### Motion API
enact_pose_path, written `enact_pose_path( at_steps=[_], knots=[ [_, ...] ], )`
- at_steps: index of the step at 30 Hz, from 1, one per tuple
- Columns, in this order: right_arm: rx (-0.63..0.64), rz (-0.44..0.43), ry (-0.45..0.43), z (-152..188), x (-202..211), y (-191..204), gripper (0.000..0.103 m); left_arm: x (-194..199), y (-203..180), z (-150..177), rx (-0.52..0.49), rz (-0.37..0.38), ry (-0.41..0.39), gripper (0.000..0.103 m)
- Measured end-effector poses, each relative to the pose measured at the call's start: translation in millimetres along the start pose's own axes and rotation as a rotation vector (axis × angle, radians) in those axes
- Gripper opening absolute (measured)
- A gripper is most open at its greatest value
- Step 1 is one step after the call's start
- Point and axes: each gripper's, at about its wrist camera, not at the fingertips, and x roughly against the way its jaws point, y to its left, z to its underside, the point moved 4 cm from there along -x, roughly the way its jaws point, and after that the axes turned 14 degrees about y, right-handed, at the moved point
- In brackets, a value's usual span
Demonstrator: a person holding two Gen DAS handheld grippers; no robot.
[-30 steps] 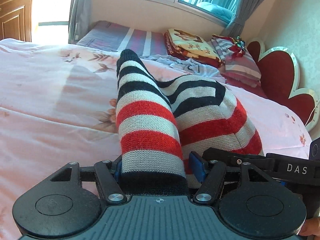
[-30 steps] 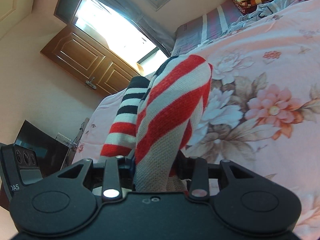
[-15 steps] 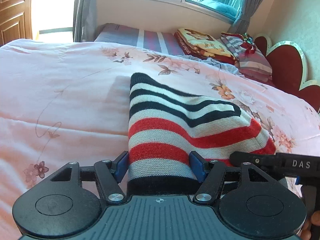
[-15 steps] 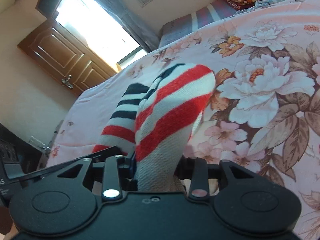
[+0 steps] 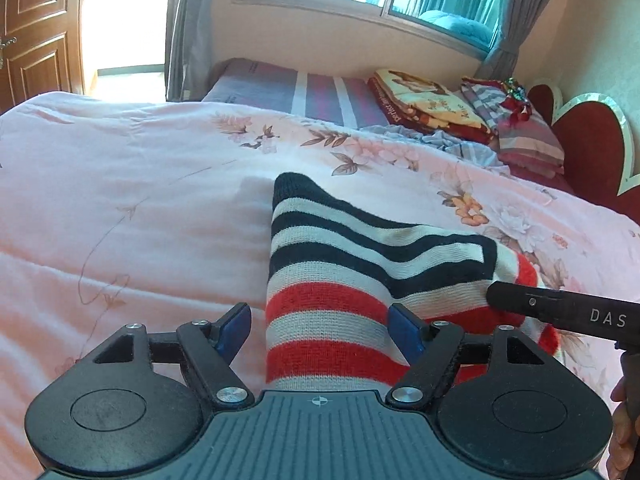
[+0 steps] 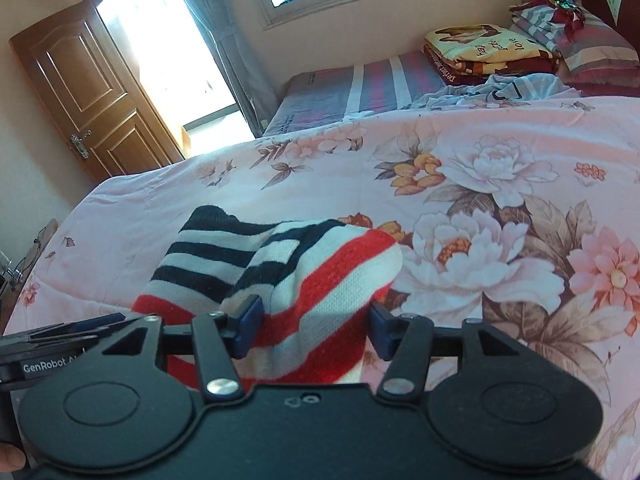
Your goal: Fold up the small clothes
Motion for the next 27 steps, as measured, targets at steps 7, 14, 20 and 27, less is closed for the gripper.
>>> enact_pose_path(
  at_steps=[7,14,20,27],
  knots=[
    [0.084,0.062,0.071,-9,-47,-6,0.072,-22,15,7,0.123,-0.022,0.038,0.099],
    [0.128,0.018,0.013,9,23,2,0.063,36,-3,47,0.040,-0.063,0.004,0.100],
    [0.229,-0.018,-0.010,58,68,27,0.060,44,-1,104,0.036,-0.108,0.057,0.100],
    [0.298,0.096,0.078,113,32,23,0.055,35,-8,118,0.065,-0.108,0.090,0.103]
  ],
)
